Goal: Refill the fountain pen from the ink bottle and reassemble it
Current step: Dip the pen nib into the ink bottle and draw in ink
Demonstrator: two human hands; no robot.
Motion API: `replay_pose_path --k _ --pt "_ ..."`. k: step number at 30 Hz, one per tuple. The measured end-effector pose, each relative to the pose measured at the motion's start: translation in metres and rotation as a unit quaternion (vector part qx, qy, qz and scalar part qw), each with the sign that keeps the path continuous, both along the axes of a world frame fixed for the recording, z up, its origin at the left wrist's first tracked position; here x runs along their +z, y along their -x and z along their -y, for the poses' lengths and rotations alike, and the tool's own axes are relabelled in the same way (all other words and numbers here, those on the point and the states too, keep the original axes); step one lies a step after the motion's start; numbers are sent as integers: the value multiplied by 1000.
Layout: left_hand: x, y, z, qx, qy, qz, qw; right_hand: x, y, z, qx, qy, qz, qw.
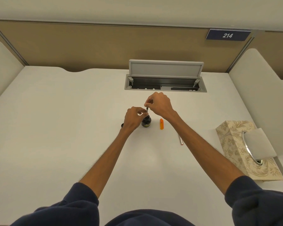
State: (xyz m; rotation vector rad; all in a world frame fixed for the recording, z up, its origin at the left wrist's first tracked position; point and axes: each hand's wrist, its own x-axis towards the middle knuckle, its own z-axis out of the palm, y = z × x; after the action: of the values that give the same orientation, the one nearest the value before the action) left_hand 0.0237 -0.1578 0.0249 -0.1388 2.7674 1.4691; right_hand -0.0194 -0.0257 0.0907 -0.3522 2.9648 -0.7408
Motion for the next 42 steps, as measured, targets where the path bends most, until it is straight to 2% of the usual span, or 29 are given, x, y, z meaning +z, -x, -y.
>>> replay_pose_path --k 20,42 --pt "-6 -1 -4 12 18 -6 1000 -7 1 -2 2 9 4 1000" --pt "-13 -1 -10 11 79 -28 996 -15 1 -3 -13 35 -18 999"
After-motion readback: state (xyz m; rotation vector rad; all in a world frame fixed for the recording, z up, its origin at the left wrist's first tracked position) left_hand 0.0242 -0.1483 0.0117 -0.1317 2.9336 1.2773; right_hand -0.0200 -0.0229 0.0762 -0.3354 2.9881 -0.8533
